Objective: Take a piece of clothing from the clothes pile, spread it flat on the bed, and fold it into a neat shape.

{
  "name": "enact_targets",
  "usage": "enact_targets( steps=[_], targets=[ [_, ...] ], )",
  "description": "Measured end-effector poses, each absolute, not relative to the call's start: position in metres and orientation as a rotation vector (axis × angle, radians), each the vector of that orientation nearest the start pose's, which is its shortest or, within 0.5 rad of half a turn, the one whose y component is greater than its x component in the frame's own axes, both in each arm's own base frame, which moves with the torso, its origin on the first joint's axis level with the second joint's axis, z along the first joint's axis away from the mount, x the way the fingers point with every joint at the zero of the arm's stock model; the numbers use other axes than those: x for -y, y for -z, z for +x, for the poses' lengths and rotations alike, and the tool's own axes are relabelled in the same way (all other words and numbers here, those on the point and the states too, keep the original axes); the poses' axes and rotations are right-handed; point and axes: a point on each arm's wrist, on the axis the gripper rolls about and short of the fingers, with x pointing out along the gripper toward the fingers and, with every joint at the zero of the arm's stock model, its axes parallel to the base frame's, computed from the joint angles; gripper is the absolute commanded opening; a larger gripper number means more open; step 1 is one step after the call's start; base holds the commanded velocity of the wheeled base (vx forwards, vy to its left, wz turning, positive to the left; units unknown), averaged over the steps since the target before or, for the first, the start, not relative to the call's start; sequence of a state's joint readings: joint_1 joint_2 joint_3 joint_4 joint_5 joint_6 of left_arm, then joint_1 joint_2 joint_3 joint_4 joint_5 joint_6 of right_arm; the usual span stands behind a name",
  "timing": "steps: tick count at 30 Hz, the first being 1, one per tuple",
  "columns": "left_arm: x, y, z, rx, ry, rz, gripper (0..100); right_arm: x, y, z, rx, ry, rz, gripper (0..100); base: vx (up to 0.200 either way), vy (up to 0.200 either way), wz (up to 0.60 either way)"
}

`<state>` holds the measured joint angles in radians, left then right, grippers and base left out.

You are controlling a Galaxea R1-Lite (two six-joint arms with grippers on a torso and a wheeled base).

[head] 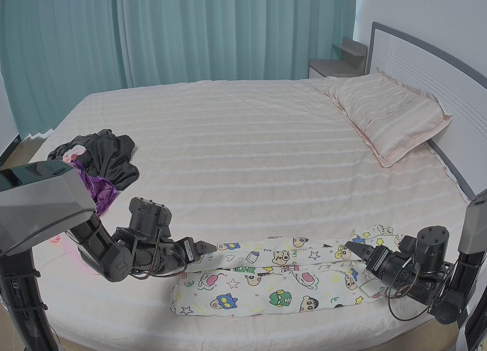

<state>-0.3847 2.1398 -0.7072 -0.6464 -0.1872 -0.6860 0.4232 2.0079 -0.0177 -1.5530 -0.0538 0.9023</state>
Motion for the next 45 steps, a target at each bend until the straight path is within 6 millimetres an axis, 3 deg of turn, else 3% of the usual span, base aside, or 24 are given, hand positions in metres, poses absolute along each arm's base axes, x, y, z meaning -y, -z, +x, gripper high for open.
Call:
enact_targets(
  steps=[3, 4, 18, 33, 45],
  targets=[
    [0.129, -0.018, 0.307, -0.934, 0.238, -0.549, 100, -0.088, -0.038, 0.199, -0.558, -0.144, 0.774, 100, 0.000, 0.000, 0.00],
    [0.129, -0.018, 0.308, -0.928, 0.232, -0.548, 0, -0.088, -0.038, 0.199, -0.558, -0.144, 0.774, 100, 0.000, 0.000, 0.00],
    [0.128, -0.026, 0.311, -0.895, 0.231, -0.552, 0, -0.088, -0.038, 0.199, -0.558, -0.142, 0.774, 100, 0.000, 0.000, 0.00],
    [0.120, -0.072, 0.293, -0.778, 0.285, -0.555, 0, -0.086, -0.036, 0.200, -0.558, -0.125, 0.771, 100, 0.000, 0.000, 0.00],
    [0.115, -0.081, 0.277, -0.765, 0.305, -0.541, 0, -0.062, -0.025, 0.219, -0.502, 0.040, 0.690, 100, 0.000, 0.000, 0.00]
  ],
)
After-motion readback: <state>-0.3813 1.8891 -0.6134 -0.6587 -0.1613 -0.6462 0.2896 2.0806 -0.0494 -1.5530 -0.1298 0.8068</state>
